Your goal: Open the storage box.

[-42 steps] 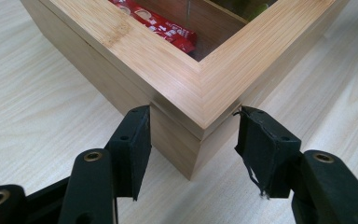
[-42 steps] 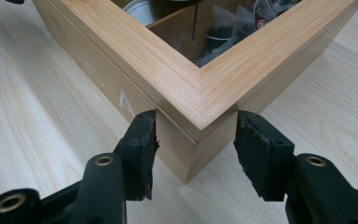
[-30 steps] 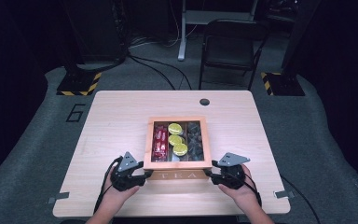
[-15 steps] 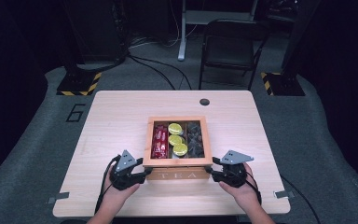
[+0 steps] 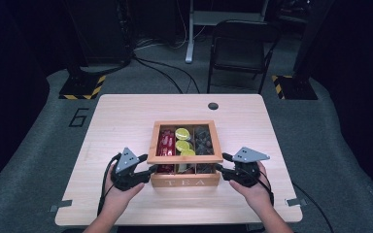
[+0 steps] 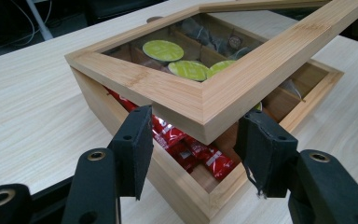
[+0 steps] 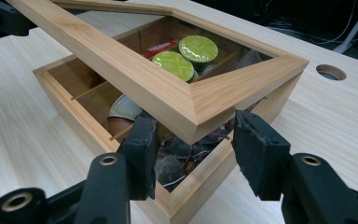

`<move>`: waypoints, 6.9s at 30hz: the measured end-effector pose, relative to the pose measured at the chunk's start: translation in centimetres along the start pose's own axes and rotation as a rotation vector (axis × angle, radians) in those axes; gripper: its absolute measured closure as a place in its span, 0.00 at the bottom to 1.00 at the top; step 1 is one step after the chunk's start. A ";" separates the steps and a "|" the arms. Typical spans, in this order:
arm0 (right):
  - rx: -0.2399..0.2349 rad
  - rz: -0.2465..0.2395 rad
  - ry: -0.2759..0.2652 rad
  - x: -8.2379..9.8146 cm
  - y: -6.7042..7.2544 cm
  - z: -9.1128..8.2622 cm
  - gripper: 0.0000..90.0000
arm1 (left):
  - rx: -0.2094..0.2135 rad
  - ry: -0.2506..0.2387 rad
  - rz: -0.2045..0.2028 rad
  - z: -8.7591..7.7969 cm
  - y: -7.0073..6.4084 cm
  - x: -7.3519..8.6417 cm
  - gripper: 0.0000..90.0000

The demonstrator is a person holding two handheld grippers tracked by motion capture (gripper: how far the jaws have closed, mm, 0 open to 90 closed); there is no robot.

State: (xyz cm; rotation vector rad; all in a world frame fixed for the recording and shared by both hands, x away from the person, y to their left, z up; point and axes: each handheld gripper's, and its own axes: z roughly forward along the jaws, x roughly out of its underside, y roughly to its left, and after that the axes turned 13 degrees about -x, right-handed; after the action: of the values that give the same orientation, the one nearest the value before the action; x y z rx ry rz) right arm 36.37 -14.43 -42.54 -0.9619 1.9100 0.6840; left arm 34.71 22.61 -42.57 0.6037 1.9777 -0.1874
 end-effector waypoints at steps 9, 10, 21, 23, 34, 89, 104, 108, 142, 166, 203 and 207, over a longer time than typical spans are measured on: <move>0.015 0.000 -0.002 -2.3 -0.5 -0.4 0.56 | -0.001 -0.019 -0.026 -0.4 0.8 -2.0 0.53; 0.014 0.006 -0.006 -2.6 -0.6 -0.4 0.56 | 0.002 -0.014 -0.027 -0.5 0.8 -2.3 0.53; 0.040 -0.028 -0.012 -5.3 -1.5 -0.7 0.58 | -0.017 -0.030 0.011 -0.5 1.9 -5.5 0.56; 0.046 -0.029 -0.012 -5.9 -1.7 -0.7 0.59 | -0.019 -0.036 0.008 -0.5 2.3 -6.1 0.57; 0.084 -0.049 -0.025 -8.9 -3.0 -0.4 0.59 | -0.023 -0.069 -0.034 0.0 3.9 -8.3 0.64; 0.146 0.034 -0.110 -12.3 -7.2 2.1 0.64 | -0.125 -0.029 -0.040 5.8 6.6 -12.0 0.70; 0.179 0.056 -0.059 -12.0 -8.9 4.3 0.64 | -0.126 -0.041 -0.090 6.8 7.3 -12.8 0.70; 0.186 0.068 -0.054 -11.9 -9.2 4.8 0.64 | -0.133 -0.036 -0.089 7.0 7.5 -13.0 0.70; 0.201 0.101 -0.002 -10.9 -11.5 7.7 0.62 | -0.155 -0.034 -0.129 8.8 8.5 -14.1 0.71; 0.224 0.147 0.005 -9.8 -12.4 9.7 0.61 | -0.191 -0.023 -0.160 9.8 8.6 -14.6 0.72; 0.227 0.161 0.050 -8.8 -13.5 10.5 0.72 | -0.189 -0.018 -0.154 10.4 8.9 -14.5 0.69; 0.231 0.179 0.045 -8.9 -13.5 10.7 0.72 | -0.176 0.000 -0.128 10.5 9.3 -13.4 0.65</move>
State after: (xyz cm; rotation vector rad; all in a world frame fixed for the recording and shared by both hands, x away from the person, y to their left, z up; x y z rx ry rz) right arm 55.32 -10.70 -41.00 -0.6730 2.0798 0.5317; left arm 52.47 22.17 -34.65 0.3639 2.0091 -0.0901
